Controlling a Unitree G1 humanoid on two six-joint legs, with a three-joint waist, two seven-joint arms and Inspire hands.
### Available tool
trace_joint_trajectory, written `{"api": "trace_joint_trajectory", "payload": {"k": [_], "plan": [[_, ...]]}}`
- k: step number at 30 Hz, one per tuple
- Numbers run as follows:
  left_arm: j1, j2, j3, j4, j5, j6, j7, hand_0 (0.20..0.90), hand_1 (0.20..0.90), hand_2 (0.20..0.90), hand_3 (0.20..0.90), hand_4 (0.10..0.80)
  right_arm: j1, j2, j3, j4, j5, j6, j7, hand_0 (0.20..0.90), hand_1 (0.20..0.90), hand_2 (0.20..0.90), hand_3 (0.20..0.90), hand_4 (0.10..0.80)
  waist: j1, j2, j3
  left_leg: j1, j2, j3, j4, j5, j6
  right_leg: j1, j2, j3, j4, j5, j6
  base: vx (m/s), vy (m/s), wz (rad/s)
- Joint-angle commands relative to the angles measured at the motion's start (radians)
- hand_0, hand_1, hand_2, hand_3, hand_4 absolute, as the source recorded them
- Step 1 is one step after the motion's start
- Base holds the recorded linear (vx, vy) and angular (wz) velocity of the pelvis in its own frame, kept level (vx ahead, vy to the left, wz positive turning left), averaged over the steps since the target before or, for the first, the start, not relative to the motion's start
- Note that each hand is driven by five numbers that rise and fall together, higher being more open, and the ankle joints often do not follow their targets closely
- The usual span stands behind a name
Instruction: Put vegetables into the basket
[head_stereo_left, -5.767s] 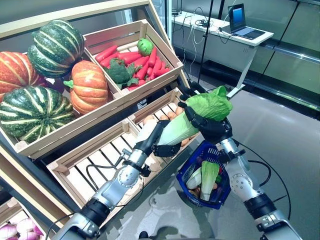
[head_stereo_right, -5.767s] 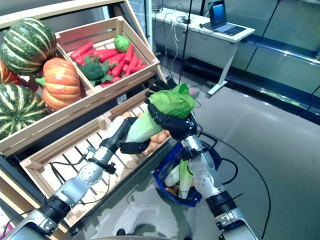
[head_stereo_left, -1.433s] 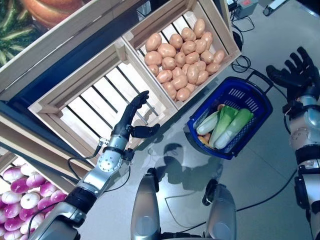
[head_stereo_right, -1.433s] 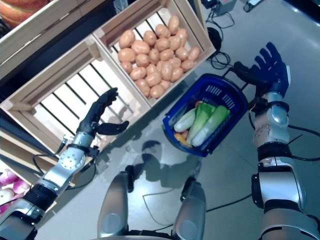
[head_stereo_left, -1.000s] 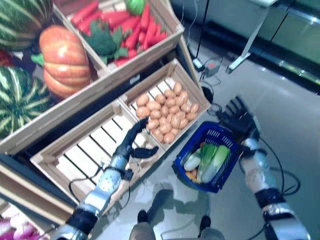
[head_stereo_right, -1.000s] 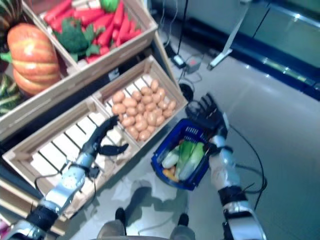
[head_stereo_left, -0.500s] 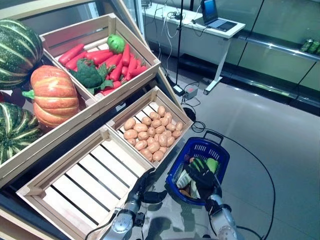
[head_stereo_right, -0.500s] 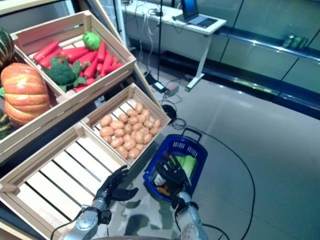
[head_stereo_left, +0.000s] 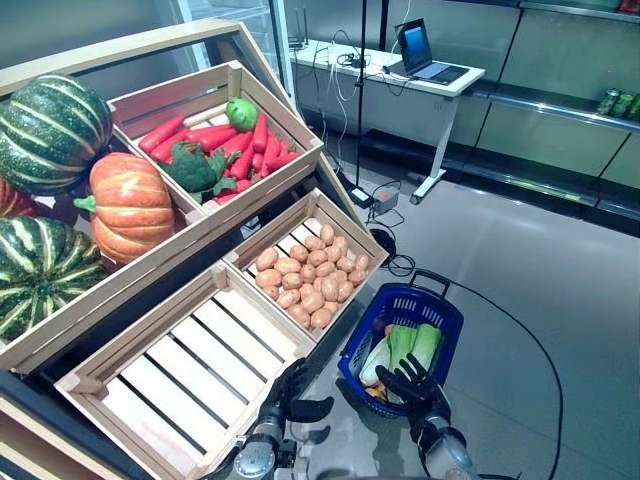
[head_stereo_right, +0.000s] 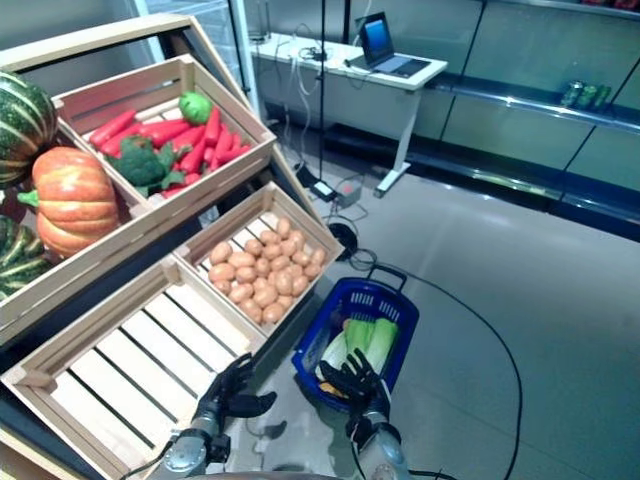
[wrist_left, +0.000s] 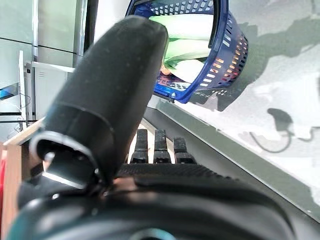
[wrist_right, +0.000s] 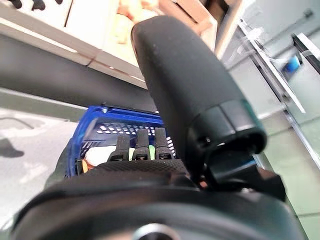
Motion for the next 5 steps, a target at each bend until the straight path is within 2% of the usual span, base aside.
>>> {"api": "trace_joint_trajectory", "payload": {"k": [1, 5], "plan": [[-0.144, -0.010, -0.022, -0.025, -0.029, -0.082, -0.003, 0.900, 0.900, 0.900, 0.900, 0.800, -0.107, 0.028, 0.015, -0.065, -0.091, -0.052, -0.006, 0.900, 0.900, 0.900, 0.900, 0.800, 0.013, 0.011, 0.039, -0.037, -0.037, -0.030, 0.001, -0.045, 0.051, -0.015, 0.000, -0.007, 0.016, 0.013, -0.035, 0.007, -0.006, 0.10], [-0.144, -0.008, -0.023, -0.019, -0.038, -0.069, -0.024, 0.900, 0.900, 0.900, 0.900, 0.800, -0.108, 0.022, 0.021, -0.062, -0.087, -0.042, 0.016, 0.900, 0.900, 0.900, 0.900, 0.800, 0.016, 0.009, 0.042, -0.035, -0.035, -0.035, 0.001, -0.047, 0.049, -0.011, -0.003, -0.014, 0.017, 0.011, -0.033, 0.018, -0.011, 0.13]]}}
